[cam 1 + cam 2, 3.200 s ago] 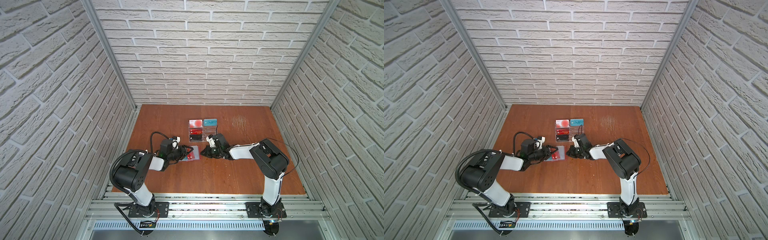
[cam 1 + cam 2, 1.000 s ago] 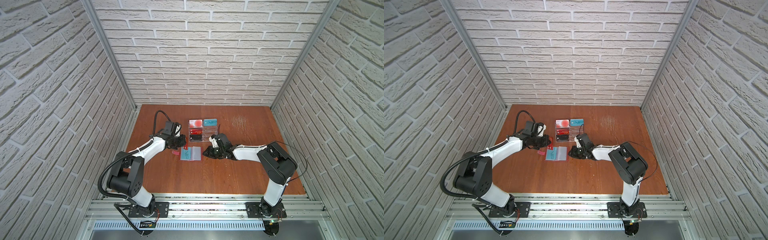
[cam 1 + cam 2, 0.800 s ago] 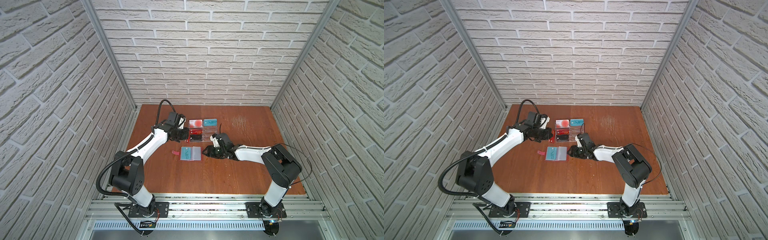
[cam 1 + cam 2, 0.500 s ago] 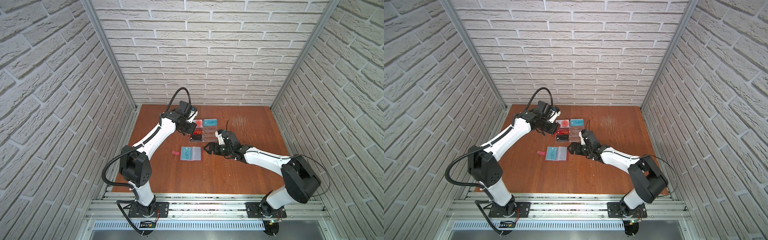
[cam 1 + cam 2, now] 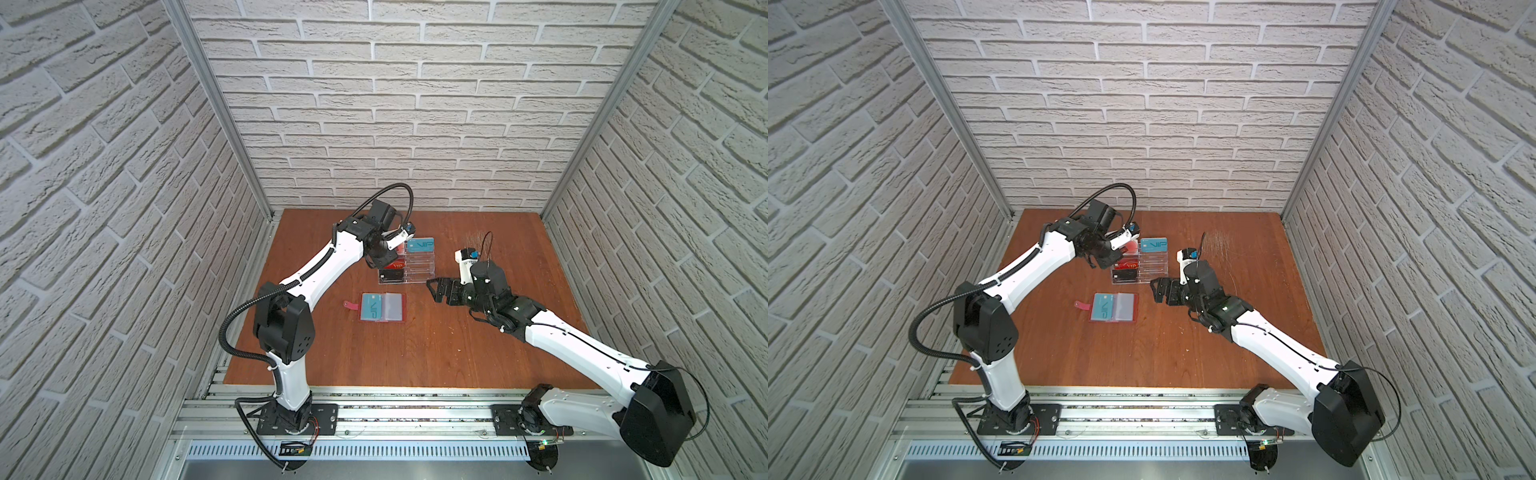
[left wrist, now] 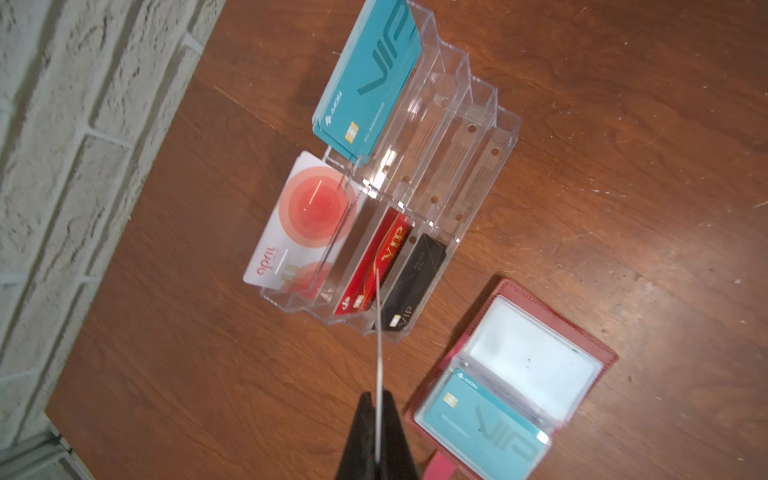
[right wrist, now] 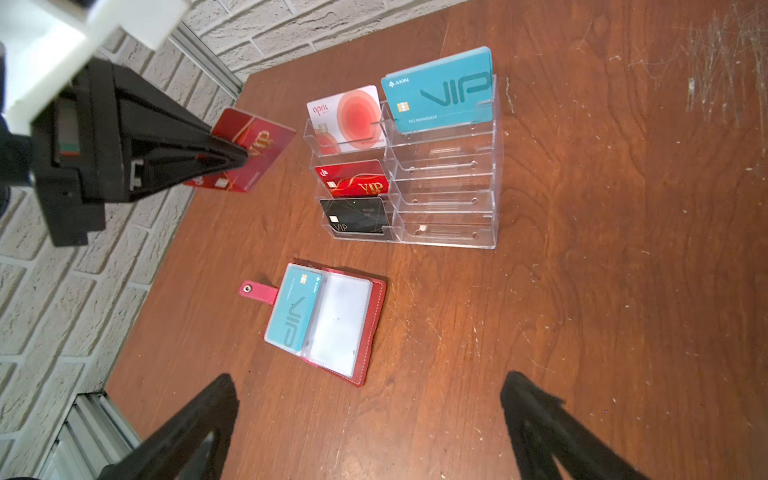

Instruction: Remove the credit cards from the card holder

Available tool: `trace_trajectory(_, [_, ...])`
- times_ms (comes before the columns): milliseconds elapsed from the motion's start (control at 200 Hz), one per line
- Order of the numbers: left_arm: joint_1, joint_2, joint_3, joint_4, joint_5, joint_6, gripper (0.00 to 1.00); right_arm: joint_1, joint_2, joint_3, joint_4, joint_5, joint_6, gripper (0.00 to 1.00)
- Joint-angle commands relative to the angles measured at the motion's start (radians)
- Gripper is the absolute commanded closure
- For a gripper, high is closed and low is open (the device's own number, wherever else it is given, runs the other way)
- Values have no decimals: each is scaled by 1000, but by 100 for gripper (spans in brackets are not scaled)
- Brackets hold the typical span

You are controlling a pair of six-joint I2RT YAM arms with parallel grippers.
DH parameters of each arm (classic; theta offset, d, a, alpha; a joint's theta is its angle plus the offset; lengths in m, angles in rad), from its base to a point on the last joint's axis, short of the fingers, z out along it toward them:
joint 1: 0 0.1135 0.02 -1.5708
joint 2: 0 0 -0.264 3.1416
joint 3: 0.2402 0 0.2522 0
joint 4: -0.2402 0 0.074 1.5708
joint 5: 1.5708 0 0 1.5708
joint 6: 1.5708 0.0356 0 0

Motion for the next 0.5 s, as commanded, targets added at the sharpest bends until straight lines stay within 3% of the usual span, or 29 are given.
trace_trajectory(0, [-17,55,35,37,-29,166,100,-4,-20,-20,16,7,-26,0])
trace_trajectory(495, [-35,181,43,90,-38,360,100,-5,-57,-50,49,22,-35,0])
